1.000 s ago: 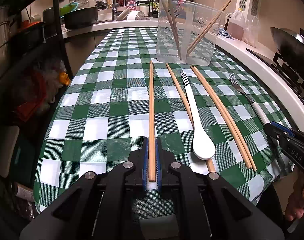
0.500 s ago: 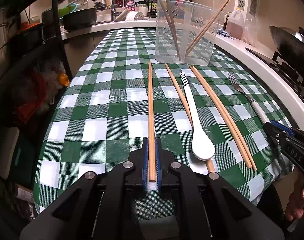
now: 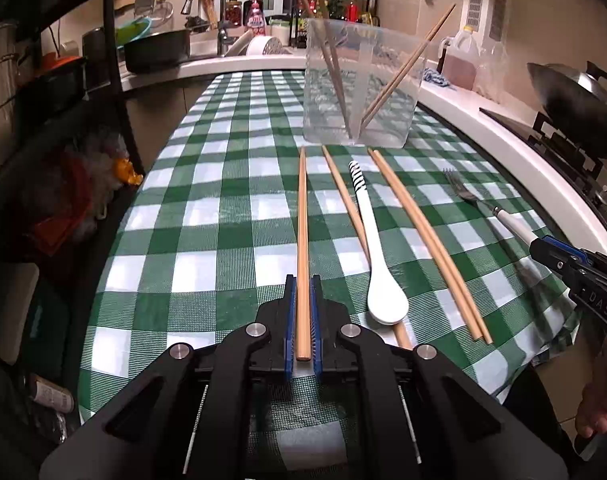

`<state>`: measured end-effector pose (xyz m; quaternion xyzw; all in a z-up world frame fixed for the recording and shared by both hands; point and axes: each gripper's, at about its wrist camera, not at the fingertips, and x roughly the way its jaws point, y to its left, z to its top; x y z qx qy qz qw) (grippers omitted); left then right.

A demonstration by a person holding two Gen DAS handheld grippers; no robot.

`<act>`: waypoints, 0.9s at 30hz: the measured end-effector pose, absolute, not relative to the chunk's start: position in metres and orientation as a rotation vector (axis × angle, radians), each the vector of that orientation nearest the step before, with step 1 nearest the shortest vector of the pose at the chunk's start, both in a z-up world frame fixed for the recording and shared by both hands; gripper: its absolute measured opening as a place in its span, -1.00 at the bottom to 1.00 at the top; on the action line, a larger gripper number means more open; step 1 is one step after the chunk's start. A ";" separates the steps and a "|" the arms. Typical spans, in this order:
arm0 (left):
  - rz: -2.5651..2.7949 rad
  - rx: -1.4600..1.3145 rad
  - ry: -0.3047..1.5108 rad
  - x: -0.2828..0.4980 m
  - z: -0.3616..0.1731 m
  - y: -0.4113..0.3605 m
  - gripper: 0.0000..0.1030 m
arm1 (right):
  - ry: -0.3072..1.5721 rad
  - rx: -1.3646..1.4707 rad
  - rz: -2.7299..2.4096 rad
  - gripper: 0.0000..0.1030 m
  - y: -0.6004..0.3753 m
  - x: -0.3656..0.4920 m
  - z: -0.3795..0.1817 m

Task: Organize utensils
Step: 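Lift the chopstick and fork and carry both over the clear container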

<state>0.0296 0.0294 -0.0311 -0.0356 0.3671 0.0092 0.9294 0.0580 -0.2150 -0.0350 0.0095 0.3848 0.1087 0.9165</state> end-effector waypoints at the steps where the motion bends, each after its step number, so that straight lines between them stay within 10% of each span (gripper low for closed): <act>1: 0.017 -0.072 0.746 0.029 -0.029 0.029 -0.87 | 0.787 0.020 0.223 -0.66 -0.215 0.056 -0.033; 27: 0.005 -0.020 0.476 0.006 0.062 0.029 -0.87 | 0.611 0.007 0.263 -0.67 -0.222 0.047 0.047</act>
